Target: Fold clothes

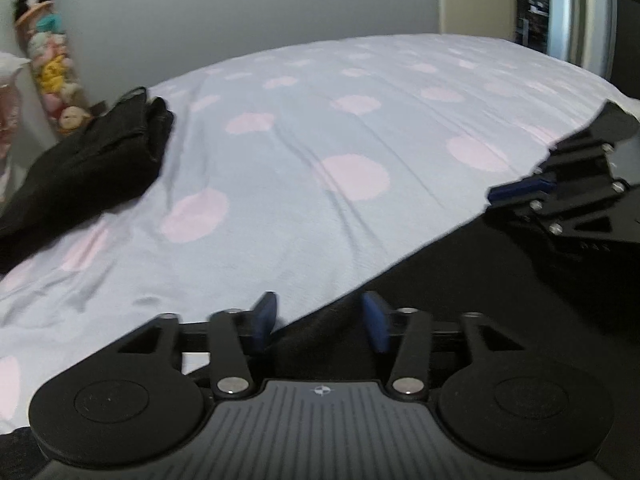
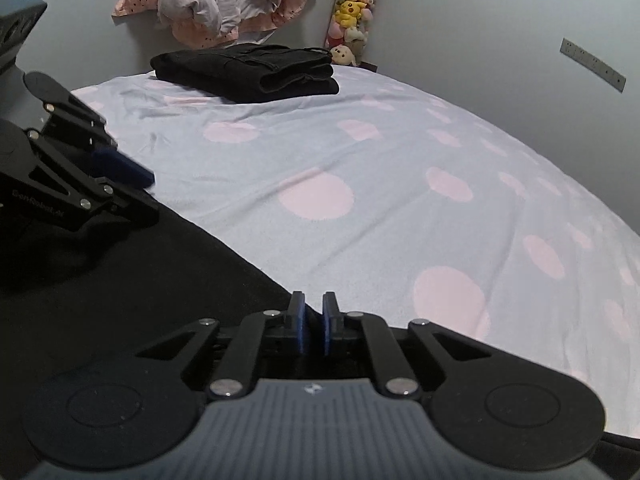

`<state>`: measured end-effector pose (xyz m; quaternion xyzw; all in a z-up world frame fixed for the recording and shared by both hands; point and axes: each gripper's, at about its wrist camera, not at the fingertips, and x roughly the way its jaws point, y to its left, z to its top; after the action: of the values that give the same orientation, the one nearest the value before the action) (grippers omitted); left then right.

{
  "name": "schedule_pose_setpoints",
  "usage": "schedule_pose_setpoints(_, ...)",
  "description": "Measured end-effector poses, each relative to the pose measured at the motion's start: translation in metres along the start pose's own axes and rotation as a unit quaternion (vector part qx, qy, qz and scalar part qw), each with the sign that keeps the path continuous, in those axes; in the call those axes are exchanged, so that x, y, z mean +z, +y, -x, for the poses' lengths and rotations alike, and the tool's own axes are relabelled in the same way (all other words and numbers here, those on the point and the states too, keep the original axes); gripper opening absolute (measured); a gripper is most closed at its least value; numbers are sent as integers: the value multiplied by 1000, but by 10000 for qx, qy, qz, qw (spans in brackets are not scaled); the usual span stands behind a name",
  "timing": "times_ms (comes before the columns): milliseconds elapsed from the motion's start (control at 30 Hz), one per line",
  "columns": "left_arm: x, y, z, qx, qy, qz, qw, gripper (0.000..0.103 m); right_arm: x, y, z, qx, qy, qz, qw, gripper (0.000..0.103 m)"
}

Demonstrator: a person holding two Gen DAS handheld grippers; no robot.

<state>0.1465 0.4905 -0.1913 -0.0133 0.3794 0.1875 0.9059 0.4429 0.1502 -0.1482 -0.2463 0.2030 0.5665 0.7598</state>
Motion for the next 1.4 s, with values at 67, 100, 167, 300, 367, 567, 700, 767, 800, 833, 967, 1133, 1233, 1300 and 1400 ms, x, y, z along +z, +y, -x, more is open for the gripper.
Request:
schedule_pose_setpoints(67, 5, 1, 17, 236, -192, 281, 9991, 60, 0, 0, 2, -71, -45, -85, 9999, 18)
schedule_pose_setpoints(100, 8, 1, 27, 314, -286, 403, 9983, 60, 0, 0, 3, -107, -67, -127, 9998, 18)
schedule_pose_setpoints(167, 11, -1, 46, 448, -392, 622, 9963, 60, -1, -1, 5, -178, -112, -212, 9996, 18)
schedule_pose_setpoints(300, 9, -4, 71, 635, -257, 1087, 9917, 60, -5, -2, 26, -249, -92, -662, 9975, 18)
schedule_pose_setpoints(367, 4, -5, 79, 484, -197, 1389, 9889, 60, -10, -1, 37, -243, 45, -907, 9956, 18)
schedule_pose_setpoints(567, -11, -10, 80, 288, 179, 1554, 9873, 60, -18, -12, 67, -779, 426, -1254, 9881, 19)
schedule_pose_setpoints(700, -18, -10, 75, 294, 303, 1640, 9856, 60, -25, -42, 108, -1176, 452, -1686, 9776, 23)
schedule_pose_setpoints(767, -19, -8, 76, 296, 304, 1716, 9842, 60, -30, -64, 132, -1369, 491, -1968, 9696, 23)
schedule_pose_setpoints(800, -20, -7, 76, 296, 305, 1755, 9836, 60, -33, -76, 144, -1460, 525, -2103, 9652, 23)
schedule_pose_setpoints(833, -21, -6, 77, 313, 311, 1766, 9833, 60, -36, -88, 155, -1560, 577, -2212, 9609, 23)
schedule_pose_setpoints(967, -27, -1, 65, 416, 563, 1772, 9817, 59, -56, -135, 195, -2087, 915, -2559, 9394, 24)
schedule_pose_setpoints(1133, -34, 8, 47, 491, 878, 1889, 9768, 53, -89, -192, 235, -2480, 1302, -3438, 8963, 25)
schedule_pose_setpoints(1233, -34, 7, 43, 519, 938, 1838, 9771, 53, -111, -217, 254, -2460, 1345, -3968, 8741, 26)
schedule_pose_setpoints(1300, -34, 4, 40, 570, 972, 1682, 9793, 53, -123, -230, 263, -2422, 1332, -4237, 8626, 28)
schedule_pose_setpoints(1400, -32, -1, 37, 638, 1019, 1473, 9818, 53, -140, -242, 273, -2341, 1202, -4565, 8499, 28)
